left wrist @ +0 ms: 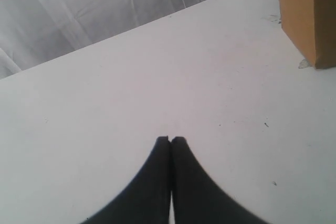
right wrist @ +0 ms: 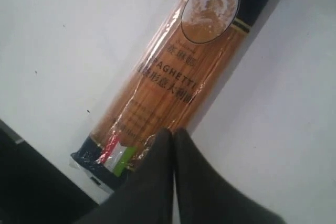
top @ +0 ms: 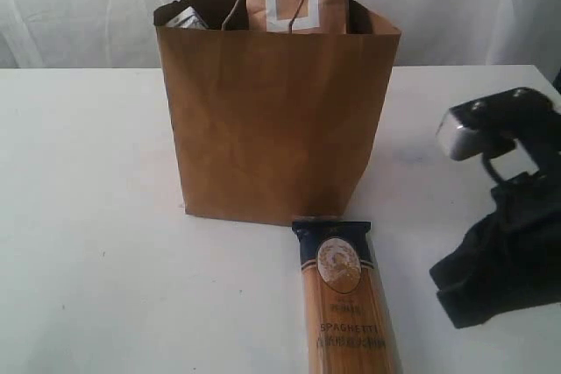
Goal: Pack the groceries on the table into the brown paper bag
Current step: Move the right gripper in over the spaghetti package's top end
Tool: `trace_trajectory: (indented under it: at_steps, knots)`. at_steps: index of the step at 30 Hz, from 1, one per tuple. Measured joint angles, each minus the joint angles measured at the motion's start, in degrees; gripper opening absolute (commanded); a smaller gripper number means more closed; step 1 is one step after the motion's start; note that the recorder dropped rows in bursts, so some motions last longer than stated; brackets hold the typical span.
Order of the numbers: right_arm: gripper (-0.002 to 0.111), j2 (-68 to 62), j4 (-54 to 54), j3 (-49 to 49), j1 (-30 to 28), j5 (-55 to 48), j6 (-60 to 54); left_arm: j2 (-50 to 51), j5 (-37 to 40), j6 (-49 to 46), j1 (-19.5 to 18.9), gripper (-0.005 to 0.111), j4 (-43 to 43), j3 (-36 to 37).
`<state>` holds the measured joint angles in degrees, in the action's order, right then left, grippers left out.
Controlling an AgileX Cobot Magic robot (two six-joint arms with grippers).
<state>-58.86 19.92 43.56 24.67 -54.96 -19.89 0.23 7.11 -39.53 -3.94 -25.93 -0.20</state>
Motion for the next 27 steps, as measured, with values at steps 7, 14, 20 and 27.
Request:
trace_trajectory:
  at_steps: [7, 14, 20, 27]
  knots:
    - [0.0, -7.5, -0.7, 0.0, 1.2, 6.6, 0.3, 0.0, 0.0, 0.0, 0.0, 0.0, 0.0, 0.0]
    - [0.004, -9.8, 1.7, 0.0, 1.3, 13.3, 0.3, 0.0, 0.0, 0.0, 0.0, 0.0, 0.0, 0.0]
    - [0.057, -16.1, 2.2, 0.2, 1.3, 18.7, -4.4, 0.0, 0.0, 0.0, -1.4, 0.0, 4.0, 0.0]
    - [0.073, -21.8, 2.2, 0.4, 1.3, 13.0, -2.2, 0.0, 0.0, 0.0, -1.4, 0.0, 4.7, 0.0]
